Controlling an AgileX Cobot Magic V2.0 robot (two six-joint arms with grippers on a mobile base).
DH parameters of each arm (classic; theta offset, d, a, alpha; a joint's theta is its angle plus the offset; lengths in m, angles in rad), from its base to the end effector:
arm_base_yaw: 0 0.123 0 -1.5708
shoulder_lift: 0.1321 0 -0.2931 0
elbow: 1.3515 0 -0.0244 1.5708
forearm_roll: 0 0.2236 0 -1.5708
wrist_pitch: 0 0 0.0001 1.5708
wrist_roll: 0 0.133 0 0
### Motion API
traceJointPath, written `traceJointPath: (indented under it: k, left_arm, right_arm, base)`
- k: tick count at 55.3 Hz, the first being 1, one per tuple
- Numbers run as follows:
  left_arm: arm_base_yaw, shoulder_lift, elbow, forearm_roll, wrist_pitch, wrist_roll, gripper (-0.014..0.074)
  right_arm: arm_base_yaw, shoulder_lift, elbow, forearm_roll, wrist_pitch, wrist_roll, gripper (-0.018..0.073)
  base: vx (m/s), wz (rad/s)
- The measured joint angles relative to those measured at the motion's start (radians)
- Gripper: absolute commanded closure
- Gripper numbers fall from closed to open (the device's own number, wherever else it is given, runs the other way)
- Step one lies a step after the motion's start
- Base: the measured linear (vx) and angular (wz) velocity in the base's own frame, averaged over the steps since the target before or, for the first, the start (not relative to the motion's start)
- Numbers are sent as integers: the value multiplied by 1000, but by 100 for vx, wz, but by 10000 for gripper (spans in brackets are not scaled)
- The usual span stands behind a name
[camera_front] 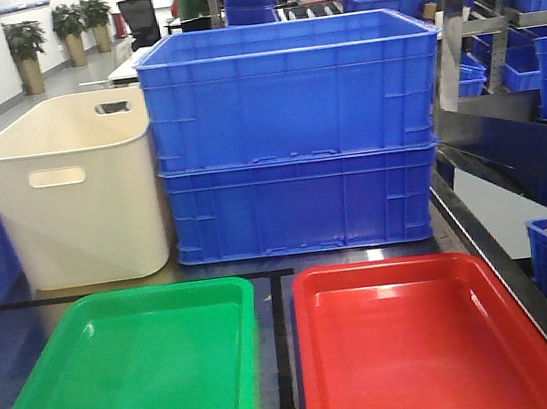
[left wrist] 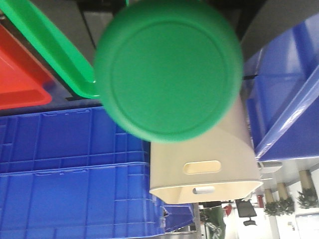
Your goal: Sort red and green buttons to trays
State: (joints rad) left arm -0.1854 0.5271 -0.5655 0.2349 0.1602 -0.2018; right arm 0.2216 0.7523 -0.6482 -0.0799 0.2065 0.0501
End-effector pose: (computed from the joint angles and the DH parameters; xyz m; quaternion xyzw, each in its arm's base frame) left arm 0.1188 -0.0172 0.3506 0.0644 0.7148 -0.0407 0.6951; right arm 0.1643 0.0348 0.3409 -0.0922 0.7758 0.0539 0.6218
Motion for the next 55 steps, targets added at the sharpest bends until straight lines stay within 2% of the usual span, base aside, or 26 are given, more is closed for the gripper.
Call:
traceJointPath:
  k: [55]
  left_arm:
    - [0,0,0,0,0,0,596]
  right_arm:
    - [0,0,0,0,0,0,568]
  base:
    - [7,-6]
